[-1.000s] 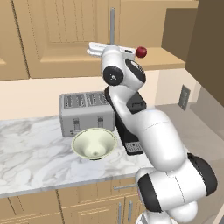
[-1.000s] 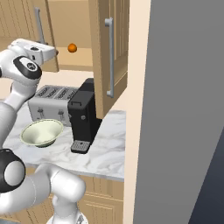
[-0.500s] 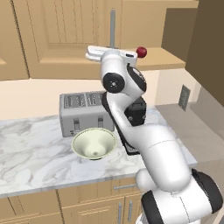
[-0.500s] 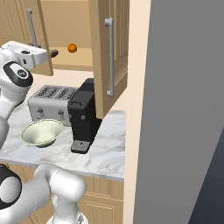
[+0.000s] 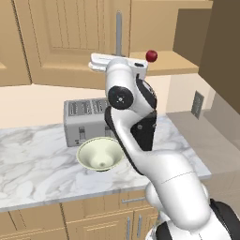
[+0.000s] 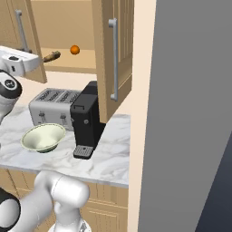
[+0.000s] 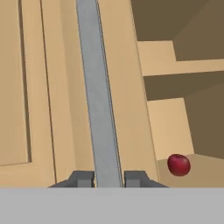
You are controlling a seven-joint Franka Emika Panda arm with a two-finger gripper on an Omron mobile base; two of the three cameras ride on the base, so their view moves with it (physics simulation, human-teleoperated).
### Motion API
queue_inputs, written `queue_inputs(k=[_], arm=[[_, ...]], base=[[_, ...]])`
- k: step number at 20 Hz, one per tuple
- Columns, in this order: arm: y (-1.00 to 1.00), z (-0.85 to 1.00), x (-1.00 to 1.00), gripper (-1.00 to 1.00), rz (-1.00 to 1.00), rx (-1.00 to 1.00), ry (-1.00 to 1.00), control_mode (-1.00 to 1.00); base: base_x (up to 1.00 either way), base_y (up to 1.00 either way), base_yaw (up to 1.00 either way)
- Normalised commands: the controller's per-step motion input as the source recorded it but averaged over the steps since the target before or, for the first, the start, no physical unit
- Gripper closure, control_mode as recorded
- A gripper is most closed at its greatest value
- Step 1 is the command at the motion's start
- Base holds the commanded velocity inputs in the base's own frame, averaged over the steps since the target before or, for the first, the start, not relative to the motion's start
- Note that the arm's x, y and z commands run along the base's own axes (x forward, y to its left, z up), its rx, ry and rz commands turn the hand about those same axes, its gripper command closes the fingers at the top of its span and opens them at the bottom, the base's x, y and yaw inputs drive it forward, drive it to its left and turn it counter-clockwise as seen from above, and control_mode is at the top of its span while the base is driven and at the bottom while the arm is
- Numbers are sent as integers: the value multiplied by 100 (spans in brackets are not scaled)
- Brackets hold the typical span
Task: Open the cabinet. Pick the banana and apple from the cabinet and place them into the bowl. Then close the cabinet.
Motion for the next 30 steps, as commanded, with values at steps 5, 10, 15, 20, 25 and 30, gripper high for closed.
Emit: queue_inputs(k=[5, 10, 15, 20, 25, 30], arm=[[16, 0, -57, 100, 0, 0, 0, -100], [12, 0, -59, 100, 0, 0, 0, -100], [4, 0, -53, 100, 0, 0, 0, -100], [0, 0, -39, 100, 0, 0, 0, -100], [0, 0, -5, 100, 9, 0, 0, -100], [-8, 0, 0, 100, 23, 0, 0, -100]], base=[[0, 0, 0], [0, 0, 0], [0, 0, 0], [0, 0, 0], [0, 0, 0], [0, 0, 0]])
